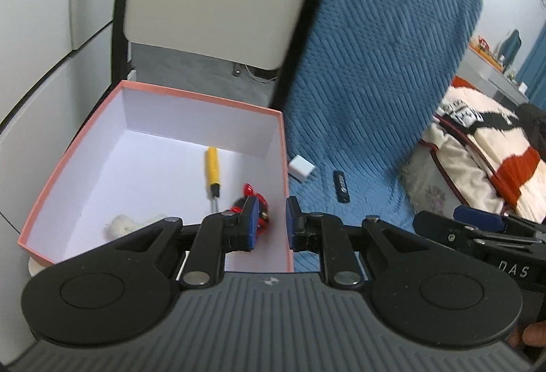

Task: Organize rigid objects
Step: 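Move both tools back over the small white charger and black USB stick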

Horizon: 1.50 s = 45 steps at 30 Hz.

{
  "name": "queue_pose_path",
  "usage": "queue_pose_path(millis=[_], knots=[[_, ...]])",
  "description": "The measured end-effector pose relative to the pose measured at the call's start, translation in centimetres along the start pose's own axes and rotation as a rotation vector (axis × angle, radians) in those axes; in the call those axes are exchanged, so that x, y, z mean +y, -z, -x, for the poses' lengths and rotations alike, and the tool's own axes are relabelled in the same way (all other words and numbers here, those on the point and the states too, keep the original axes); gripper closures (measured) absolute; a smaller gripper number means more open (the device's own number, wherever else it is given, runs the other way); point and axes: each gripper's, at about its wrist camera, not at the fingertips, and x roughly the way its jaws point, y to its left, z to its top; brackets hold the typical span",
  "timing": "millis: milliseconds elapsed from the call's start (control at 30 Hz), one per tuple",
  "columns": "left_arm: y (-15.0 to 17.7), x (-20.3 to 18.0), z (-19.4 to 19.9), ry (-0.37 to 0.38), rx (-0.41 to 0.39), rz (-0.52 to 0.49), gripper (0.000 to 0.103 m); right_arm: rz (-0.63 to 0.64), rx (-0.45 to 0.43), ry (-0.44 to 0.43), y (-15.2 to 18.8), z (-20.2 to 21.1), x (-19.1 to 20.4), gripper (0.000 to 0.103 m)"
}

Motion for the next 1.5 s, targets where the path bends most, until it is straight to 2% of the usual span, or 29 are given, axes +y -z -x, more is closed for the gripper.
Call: queue_pose_path(millis=[467, 600, 800, 1000, 1133, 1500], knots=[[3.2, -5.2, -1.0, 0.040, 0.029, -0.048, 0.083, -0.019, -0.027, 0.097, 4.1, 2.8, -4.7, 0.018], [4.0, -6.4, -2.3, 0.039, 0.083, -0.066, 0.083, -0.028, -0.032, 0.117, 5.4, 2.8, -5.9, 0.018], [4.8, -7.8, -4.2, 0.036, 0.104, -0.065, 0.083, -0.035, -0.026, 0.140, 7.2, 1.9, -7.4, 0.018], [4.9, -9.0, -7.4, 0.022, 0.148, -0.067, 0.083, -0.064, -0.026, 0.132, 8.2, 0.1, -8.8, 0.018], [4.4, -9.7, -9.2, -0.001, 0.143, -0.078, 0.083, -0.089, -0.015, 0.124, 8.5, -1.2, -9.5, 0.018], [3.3, -10.8, -13.9, 0.007, 0.177, -0.054, 0.083, -0.057, -0.014, 0.082, 7.3, -4.1, -9.7, 0.018]])
